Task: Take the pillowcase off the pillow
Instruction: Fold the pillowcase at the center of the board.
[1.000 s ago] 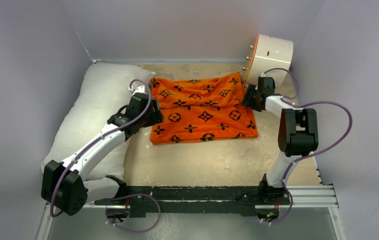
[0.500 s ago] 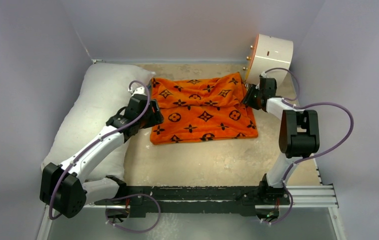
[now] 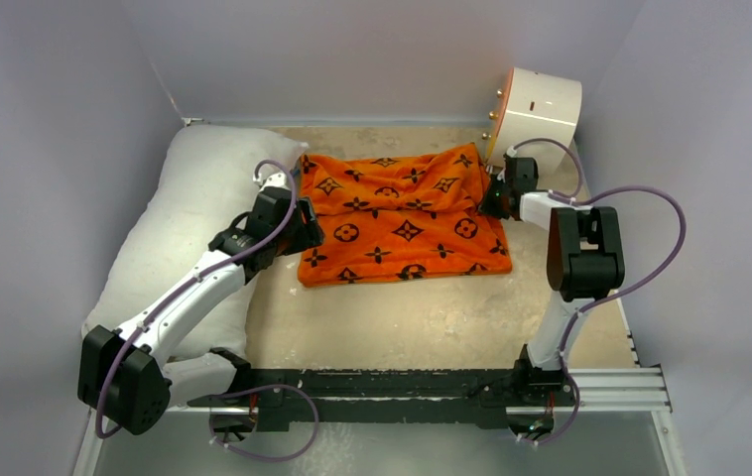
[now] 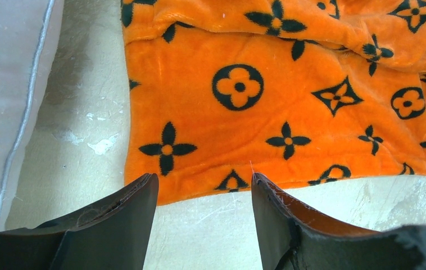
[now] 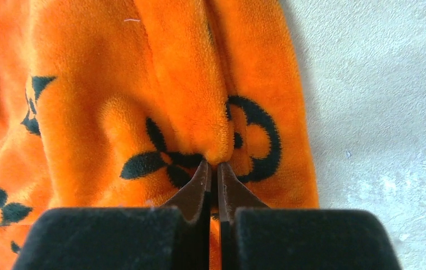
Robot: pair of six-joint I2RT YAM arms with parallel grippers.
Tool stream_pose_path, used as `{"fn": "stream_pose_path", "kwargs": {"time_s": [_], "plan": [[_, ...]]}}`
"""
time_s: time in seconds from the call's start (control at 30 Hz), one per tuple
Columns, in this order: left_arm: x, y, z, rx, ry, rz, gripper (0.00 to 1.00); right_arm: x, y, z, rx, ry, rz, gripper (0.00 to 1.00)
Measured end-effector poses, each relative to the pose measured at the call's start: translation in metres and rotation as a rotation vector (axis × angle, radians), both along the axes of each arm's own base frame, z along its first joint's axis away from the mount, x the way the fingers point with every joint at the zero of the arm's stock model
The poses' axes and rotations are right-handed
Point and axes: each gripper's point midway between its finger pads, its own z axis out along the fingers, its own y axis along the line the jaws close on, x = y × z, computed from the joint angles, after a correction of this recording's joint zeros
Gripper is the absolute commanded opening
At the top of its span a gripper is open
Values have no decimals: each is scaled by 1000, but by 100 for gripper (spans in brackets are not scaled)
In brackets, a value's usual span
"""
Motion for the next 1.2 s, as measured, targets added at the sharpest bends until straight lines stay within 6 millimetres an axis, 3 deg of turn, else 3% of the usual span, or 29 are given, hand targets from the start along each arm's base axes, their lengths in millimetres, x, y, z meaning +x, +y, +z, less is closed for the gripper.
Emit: {"fn": "stream_pose_path", "kwargs": {"time_s": [0.3,0.37,0.53,0.6,0.67,0.8,0.97,1.1,1.2], "plan": [[0,0,0,1,2,0,61,-3,-1,9,-6,6,-8,0],[-1,0,0,1,3,0,61,-5,-4,21,-19,-6,-20,0],[-1,1,-1,5,4,1,61,3,-15,76,-50,-115,-66,0],[0,2,-1,12,2,4,61,6,-18,86,-58,-143,-83,0],[1,6,-1,22,8,13,61,6,-22,84,-68,-137,-103,0],[21,25,8,50,10,67,62,-3,-30,57,-95,-69,-150,2],[69,58,25,96,-29,162,62,-15,-37,26,-120,20,-188,27],[104,61,13,128,-32,162,61,-15,-39,23,-124,29,-197,44],[131,48,-6,128,-17,117,58,-15,-40,23,-125,28,-199,46]]}}
